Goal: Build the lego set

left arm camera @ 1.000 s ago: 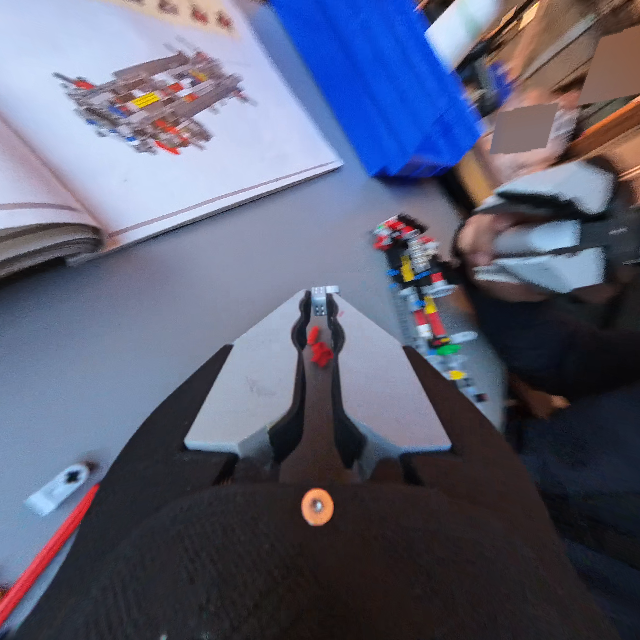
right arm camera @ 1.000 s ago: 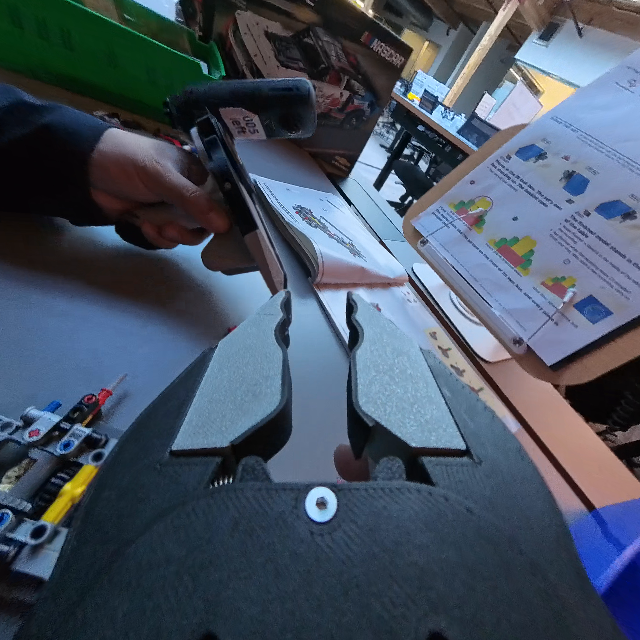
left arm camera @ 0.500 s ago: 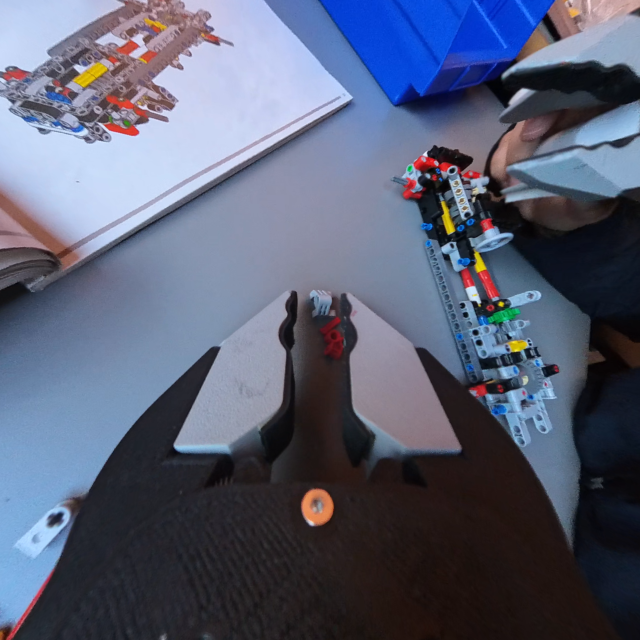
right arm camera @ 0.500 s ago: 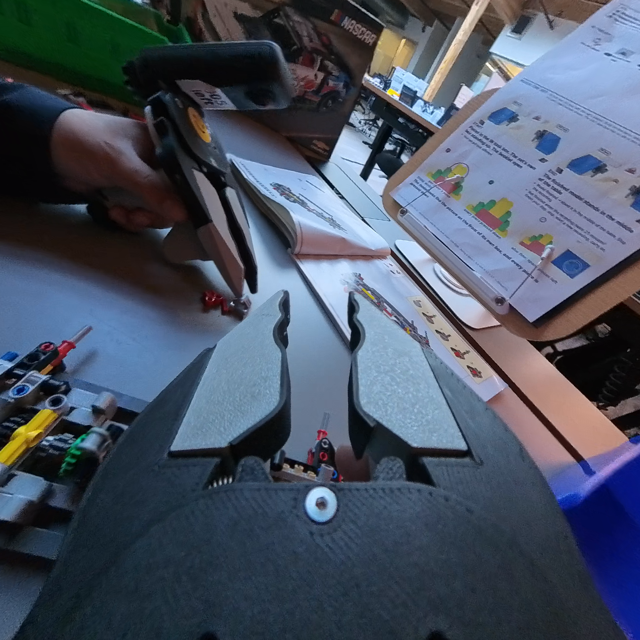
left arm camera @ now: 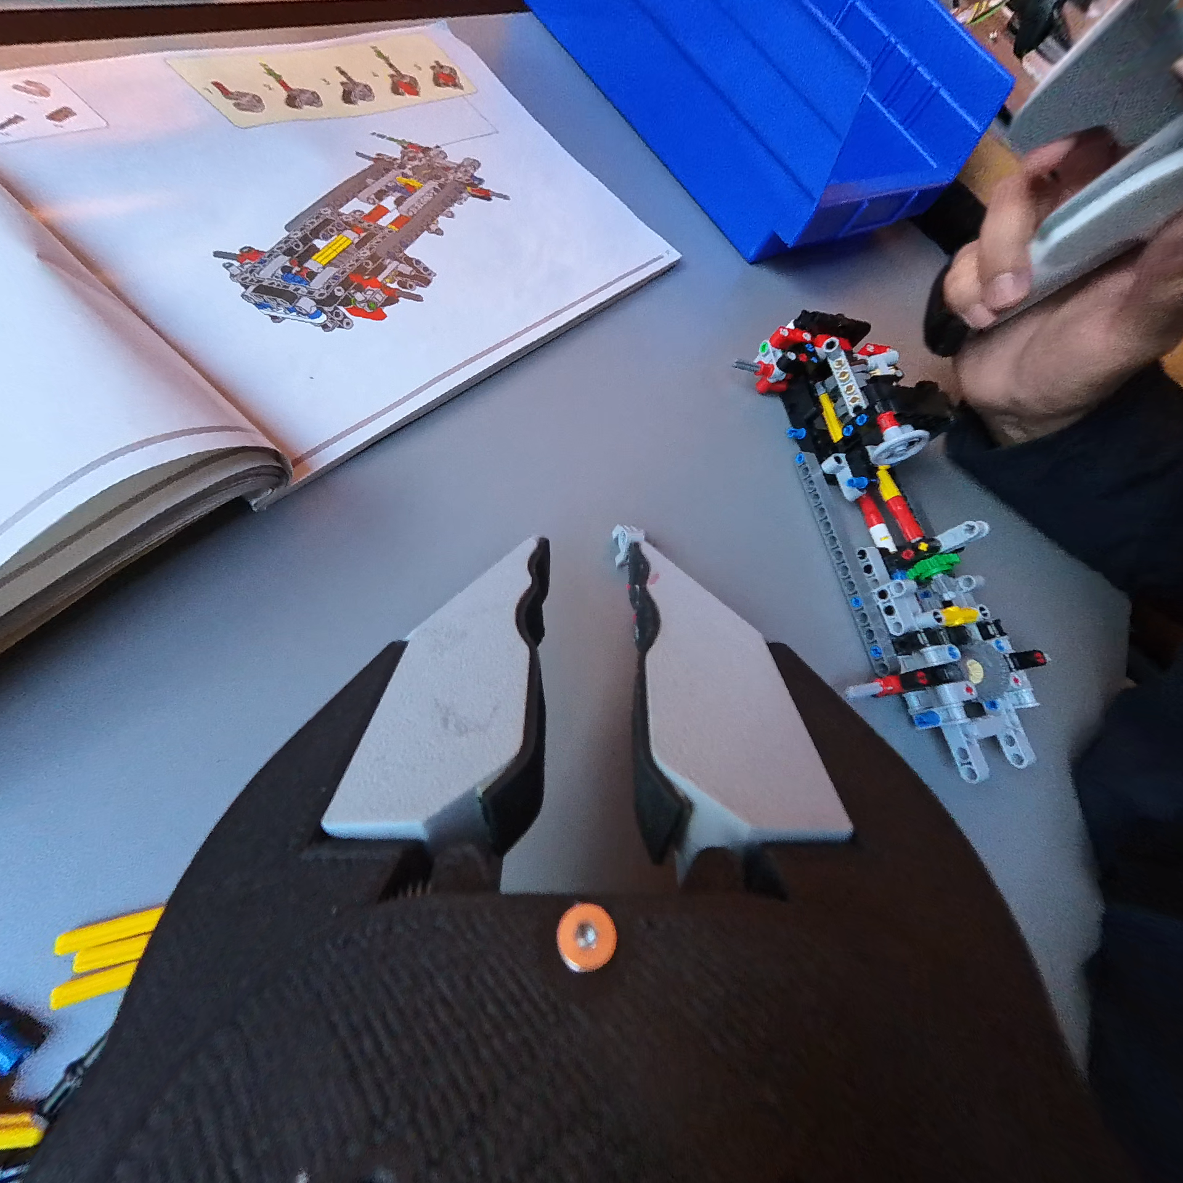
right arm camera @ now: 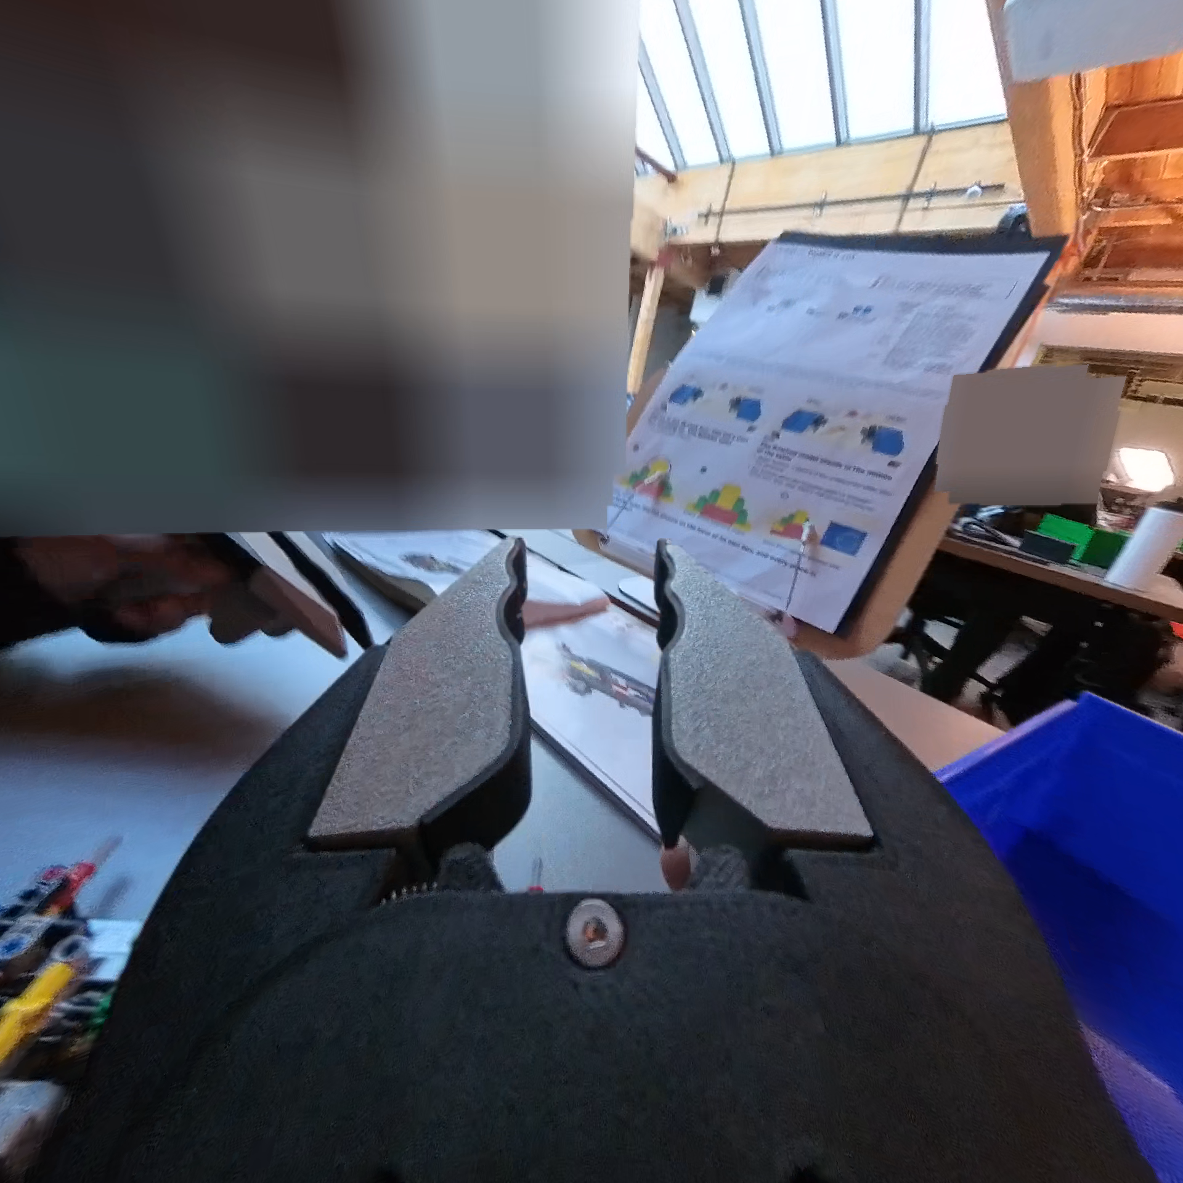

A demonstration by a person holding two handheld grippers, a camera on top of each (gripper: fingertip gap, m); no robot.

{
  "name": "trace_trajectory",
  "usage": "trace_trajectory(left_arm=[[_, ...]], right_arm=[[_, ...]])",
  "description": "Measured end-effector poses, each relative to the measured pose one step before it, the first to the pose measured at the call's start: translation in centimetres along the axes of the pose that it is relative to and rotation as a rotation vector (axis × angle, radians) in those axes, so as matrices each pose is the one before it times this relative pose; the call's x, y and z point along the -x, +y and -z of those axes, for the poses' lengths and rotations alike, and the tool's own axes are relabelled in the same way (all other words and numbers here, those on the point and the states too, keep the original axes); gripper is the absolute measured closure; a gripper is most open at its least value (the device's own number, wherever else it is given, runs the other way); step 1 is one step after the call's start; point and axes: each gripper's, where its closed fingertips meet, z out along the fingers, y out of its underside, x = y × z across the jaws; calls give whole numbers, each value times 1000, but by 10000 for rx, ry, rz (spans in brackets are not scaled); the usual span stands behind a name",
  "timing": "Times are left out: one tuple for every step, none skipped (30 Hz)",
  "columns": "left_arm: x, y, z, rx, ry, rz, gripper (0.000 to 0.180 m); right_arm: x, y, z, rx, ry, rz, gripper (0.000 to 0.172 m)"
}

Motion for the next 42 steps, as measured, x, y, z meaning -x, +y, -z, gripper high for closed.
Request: trace_trajectory(left_arm=[[1, 169, -113, 81, -28, -44, 158], [103, 157, -119, 97, -62, -58, 158], [269, 120, -98, 82, -144, -60, 158], [369, -31, -47, 21, -175, -38, 158], [347, -178, 52, -31, -135, 32, 159], [257, -366, 135, -112, -76, 82, 159], [131, -484, 220, -182, -32, 68, 159], [65, -477, 265, -190, -34, 24, 159], [86, -390, 289, -155, -81, -26, 159], [103, -276, 311, -113, -129, -57, 159], [103, -163, 341, -79, -131, -61, 160], [73, -80, 433, -56, -103, -37, 160], [89, -63, 561, -55, -88, 20, 160], [193, -115, 750, -107, -110, 61, 160], [305, -124, 922, -147, -171, 51, 159], [460, -10, 1056, -135, -255, 17, 159], [626, 169, 1123, -90, -335, 20, 159], [703, 373, 1117, -23, -337, 65, 159], [685, 563, 1061, 34, -279, 112, 159], [679, 712, 990, 81, -251, 131, 159], [704, 824, 903, 109, -273, 136, 159], [666, 866, 840, 112, -264, 134, 159], [549, 835, 818, 111, -202, 113, 159], [513, 713, 873, 68, -204, 61, 159], [669, 590, 1020, 27, -302, -22, 159], [992, 528, 1206, 56, -461, -63, 159], [1299, 446, 1366, 77, -579, -33, 159], [1411, 329, 1472, 25, -551, 37, 160], [1289, 244, 1459, -32, -412, 106, 160], [1004, 348, 1332, 18, -207, 147, 160], [536, 640, 1077, 199, 69, 164, 160], [240, 992, 799, 387, 162, 191, 159], [298, 1083, 577, 392, -10, 108, 158], [379, 1000, 367, 247, -201, -97, 159], [356, 909, 202, 185, -289, -249, 163], [339, 843, 57, 180, -322, -237, 167], [105, 759, -50, 200, -180, -175, 171], [-134, 589, -95, 142, -2, -146, 175], [-309, 404, -103, 43, 137, -107, 180], [-423, 295, -81, 21, 243, -33, 180], [-518, 196, -49, 1, 313, -10, 180], [-547, 32, -39, -74, 317, -66, 180]], right_arm=[[-31, -575, 222, -255, -92, -268, 136], [-152, -231, 106, -83, -2, -180, 137], [-334, 93, -2, 82, 120, -92, 137], [-399, 269, -63, 164, 159, -34, 137], [-319, 265, -101, 154, 111, -33, 138], [-144, 173, -86, 94, 14, -57, 138], [-81, 120, -59, 64, 18, -45, 139], [-74, 98, -26, 60, 41, 0, 139], [-9, 110, 12, 80, 26, 75, 140], [-40, 57, 40, 75, 67, 134, 140], [-29, -66, 83, 10, 72, 160, 140], [-57, -120, 90, -11, 80, 149, 141], [-82, -114, 75, 11, 68, 106, 142], [-83, -91, 67, 22, 39, 32, 143], [-75, -85, 55, 11, 1, -68, 144], [31, 24, 31, 50, -127, -197, 147], [-15, 150, -3, 110, -167, -314, 150], [-229, 193, -11, 107, -52, -339, 147], [-409, 183, 20, 81, 72, -289, 143], [-456, 206, 55, 98, 117, -219, 140], [-451, 181, 109, 95, 136, -119, 137], [-410, 90, 194, 78, 148, -22, 136], [-430, -18, 299, 21, 196, 82, 136], [-436, -31, 378, 21, 240, 175, 136], [-405, 37, 426, 53, 246, 237, 137], [-342, 199, 444, 126, 207, 258, 138], [-292, 408, 441, 193, 178, 263, 139], [-242, 618, 439, 227, 145, 276, 139], [-233, 845, 415, 292, 128, 290, 141], [-262, 1009, 366, 350, 154, 286, 141], [-181, 1003, 295, 364, 98, 201, 141], [-20, 831, 265, 315, -28, 63, 141], [25, 615, 274, 233, -57, -23, 142], [-54, 430, 299, 123, 10, -2, 143], [-133, 391, 306, 91, 67, 72, 144], [-163, 511, 253, 149, 82, 94, 145], [-120, 556, 205, 175, 64, 98, 145], [-77, 529, 145, 137, 57, 121, 146], [-62, 486, 41, 116, 49, 119, 149], [-71, 400, -75, 138, 41, 31, 149], [-51, 174, -146, 48, 14, -81, 149], [63, -43, -194, -48, -56, -107, 149]])
